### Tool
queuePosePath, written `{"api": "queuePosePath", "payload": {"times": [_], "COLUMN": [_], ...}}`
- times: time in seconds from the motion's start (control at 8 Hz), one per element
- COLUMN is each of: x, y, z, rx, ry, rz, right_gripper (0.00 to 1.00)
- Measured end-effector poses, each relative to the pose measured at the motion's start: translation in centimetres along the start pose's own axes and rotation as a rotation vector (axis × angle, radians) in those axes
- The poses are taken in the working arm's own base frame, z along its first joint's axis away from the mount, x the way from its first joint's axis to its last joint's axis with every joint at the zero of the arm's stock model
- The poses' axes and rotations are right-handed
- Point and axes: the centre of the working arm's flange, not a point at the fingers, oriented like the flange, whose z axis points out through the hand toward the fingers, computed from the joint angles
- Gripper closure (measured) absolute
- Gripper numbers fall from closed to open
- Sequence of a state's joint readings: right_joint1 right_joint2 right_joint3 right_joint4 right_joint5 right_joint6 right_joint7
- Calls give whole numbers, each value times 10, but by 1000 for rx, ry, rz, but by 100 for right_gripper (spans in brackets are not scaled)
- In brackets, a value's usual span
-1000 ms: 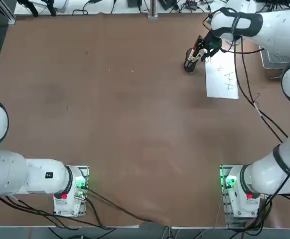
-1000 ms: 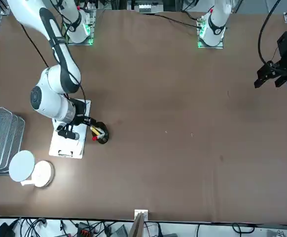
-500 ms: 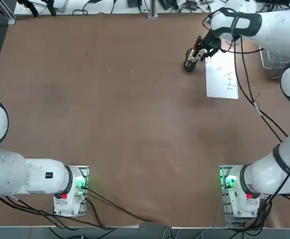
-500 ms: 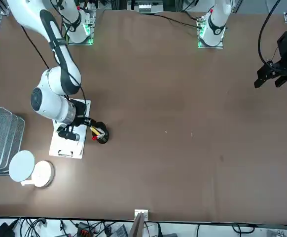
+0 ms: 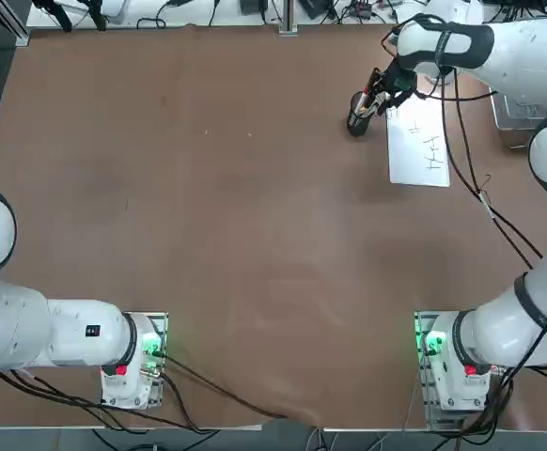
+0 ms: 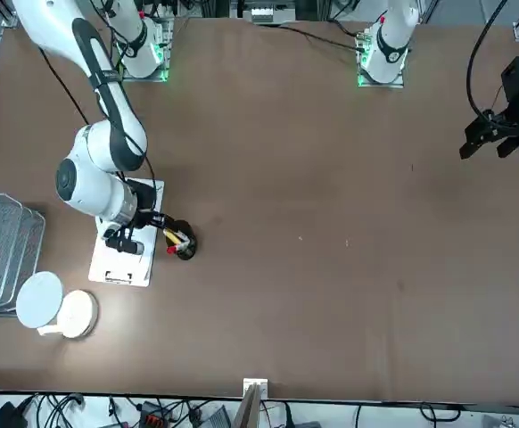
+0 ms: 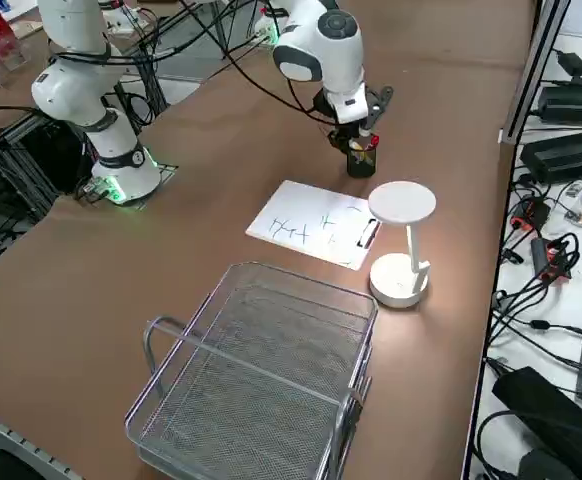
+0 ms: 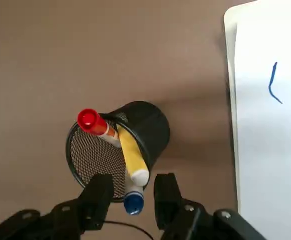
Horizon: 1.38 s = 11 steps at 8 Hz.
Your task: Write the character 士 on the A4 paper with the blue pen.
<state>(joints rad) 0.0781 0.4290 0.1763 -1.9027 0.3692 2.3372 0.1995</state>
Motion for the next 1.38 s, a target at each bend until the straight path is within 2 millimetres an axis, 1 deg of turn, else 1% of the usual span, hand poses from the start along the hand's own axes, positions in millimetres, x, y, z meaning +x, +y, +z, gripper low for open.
{"api": "queuePosePath", "payload": {"times": [0.62, 1.38], "x": [0, 0], "y": [0, 1], "z": [0, 4], "rx": [1, -1], "ry": [1, -6], "rz": [0, 2], "right_gripper": [52, 54]}}
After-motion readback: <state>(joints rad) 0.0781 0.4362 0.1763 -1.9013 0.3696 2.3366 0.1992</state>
